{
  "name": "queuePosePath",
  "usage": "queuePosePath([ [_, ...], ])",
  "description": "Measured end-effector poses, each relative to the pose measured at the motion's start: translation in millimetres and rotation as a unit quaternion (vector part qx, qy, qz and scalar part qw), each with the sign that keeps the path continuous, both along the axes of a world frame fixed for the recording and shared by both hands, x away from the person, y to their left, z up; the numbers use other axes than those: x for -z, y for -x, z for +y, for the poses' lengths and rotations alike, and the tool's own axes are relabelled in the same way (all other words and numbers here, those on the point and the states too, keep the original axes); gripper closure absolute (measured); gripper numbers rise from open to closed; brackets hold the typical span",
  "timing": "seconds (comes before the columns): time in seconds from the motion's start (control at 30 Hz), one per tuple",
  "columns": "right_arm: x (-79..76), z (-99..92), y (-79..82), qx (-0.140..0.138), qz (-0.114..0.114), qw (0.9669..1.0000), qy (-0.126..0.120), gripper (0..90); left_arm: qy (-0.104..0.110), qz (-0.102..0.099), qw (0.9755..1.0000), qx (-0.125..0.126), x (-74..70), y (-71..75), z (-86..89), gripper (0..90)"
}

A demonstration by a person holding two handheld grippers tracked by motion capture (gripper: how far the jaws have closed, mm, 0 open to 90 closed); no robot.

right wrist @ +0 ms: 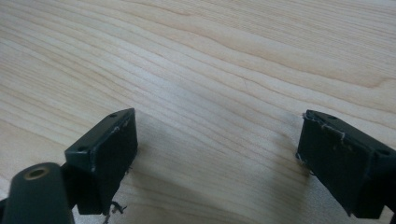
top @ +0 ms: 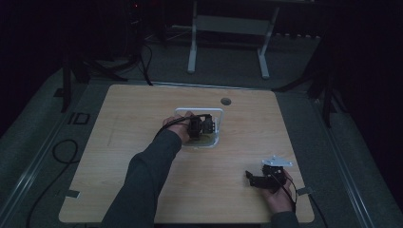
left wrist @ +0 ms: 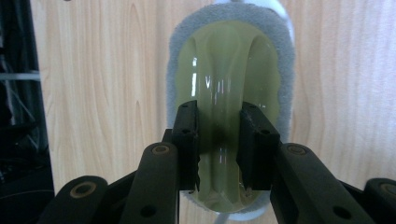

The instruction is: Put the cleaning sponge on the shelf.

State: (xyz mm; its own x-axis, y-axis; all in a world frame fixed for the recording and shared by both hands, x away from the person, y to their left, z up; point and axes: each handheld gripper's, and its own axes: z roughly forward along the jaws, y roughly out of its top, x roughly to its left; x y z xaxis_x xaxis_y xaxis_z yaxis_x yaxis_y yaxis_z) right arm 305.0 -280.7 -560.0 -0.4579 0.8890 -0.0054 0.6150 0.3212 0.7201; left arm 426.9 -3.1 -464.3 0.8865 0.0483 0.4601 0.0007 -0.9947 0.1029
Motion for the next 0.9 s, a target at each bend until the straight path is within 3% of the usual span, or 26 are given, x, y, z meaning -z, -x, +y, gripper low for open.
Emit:
queuePosePath([
  [0.13, 0.0, 0.0, 0.0, 0.0, 0.0, 1.0, 0.0, 11.6, 0.002, -0.005, 1.0, -0.001, 1.7, -1.2, 0.2, 70.6],
  [0.5, 0.0, 0.0, 0.0, 0.0, 0.0, 1.0, 0.0, 11.6, 0.014, -0.014, 0.9997, -0.012, -5.1, 1.3, 2.2, 56.7],
  [0.7, 0.0, 0.0, 0.0, 0.0, 0.0, 1.0, 0.0, 11.6, 0.022, -0.013, 0.9996, -0.012, -11.2, 7.6, 3.7, 51.2],
  [0.9, 0.0, 0.1, 0.0, 0.0, 0.0, 1.0, -0.001, 11.6, 0.044, -0.02, 0.9987, -0.016, -22.4, 19.3, 9.4, 46.1],
])
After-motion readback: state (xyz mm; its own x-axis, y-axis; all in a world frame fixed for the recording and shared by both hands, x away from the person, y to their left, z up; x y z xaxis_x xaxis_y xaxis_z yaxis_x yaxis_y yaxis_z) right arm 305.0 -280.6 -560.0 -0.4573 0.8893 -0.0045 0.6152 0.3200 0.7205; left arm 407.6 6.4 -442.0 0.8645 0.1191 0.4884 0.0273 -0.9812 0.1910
